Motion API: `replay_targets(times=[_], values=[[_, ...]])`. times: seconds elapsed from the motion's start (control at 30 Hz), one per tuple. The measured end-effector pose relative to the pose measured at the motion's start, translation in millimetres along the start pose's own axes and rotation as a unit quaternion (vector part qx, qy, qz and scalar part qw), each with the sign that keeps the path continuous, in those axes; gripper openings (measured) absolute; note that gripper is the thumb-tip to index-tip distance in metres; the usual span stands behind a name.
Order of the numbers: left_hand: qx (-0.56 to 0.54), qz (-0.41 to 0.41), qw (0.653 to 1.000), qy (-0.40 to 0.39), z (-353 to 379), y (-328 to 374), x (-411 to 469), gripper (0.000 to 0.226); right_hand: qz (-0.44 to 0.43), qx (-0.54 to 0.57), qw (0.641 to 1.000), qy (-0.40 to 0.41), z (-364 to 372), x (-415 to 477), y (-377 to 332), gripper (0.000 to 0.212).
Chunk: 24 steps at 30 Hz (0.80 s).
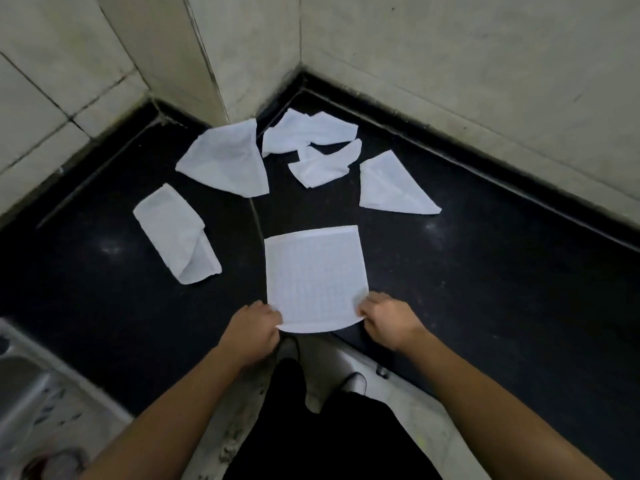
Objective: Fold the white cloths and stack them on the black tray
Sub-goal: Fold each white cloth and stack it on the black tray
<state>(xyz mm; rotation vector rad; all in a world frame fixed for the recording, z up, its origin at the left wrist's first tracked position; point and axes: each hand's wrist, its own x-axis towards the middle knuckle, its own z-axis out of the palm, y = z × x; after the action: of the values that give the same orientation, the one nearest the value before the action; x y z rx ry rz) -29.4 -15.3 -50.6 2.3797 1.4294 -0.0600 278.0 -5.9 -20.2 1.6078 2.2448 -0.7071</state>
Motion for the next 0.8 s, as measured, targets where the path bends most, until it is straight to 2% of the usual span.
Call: replay_targets(times=[0.07,0.13,0.23,0.3,0.37,0.47,0.63,0.8], values=[[-0.058,-0.027,0.998,-0.022,5.4,0.0,-4.1,0.022,-0.003,0.013,1.000,-0.004,2.1,-0.1,4.1,0.027],[-0.102,-0.059,0.991,-0.058,0.0,-2.7,-2.6,0.018,0.006,0.032,0.999,-0.018,-1.2,4.8,7.8,0.025],[-0.226,-0.149,0.962,-0.039,-16.1,-5.7,11.8,0.012,0.080,0.160,0.984,0.007,-8.3,14.4,14.4,0.022],[-0.325,-0.241,0.914,0.012,-26.2,-13.4,28.0,0.012,0.148,0.292,0.942,0.072,-15.8,26.0,18.4,0.021],[-0.384,-0.299,0.872,0.059,-35.6,-23.1,45.2,0.010,0.188,0.385,0.894,0.134,-26.8,39.8,19.4,0.016],[-0.410,-0.344,0.839,0.101,-45.0,-32.6,68.1,0.008,0.216,0.452,0.850,0.163,-41.6,58.5,18.0,0.012],[-0.405,-0.358,0.830,0.139,-47.8,-43.9,101.4,0.017,0.248,0.489,0.813,0.196,-54.7,97.9,20.7,0.015],[-0.327,-0.346,0.867,0.151,-41.8,-50.7,119.1,0.020,0.262,0.490,0.805,0.206,-52.6,127.1,22.8,0.022]])
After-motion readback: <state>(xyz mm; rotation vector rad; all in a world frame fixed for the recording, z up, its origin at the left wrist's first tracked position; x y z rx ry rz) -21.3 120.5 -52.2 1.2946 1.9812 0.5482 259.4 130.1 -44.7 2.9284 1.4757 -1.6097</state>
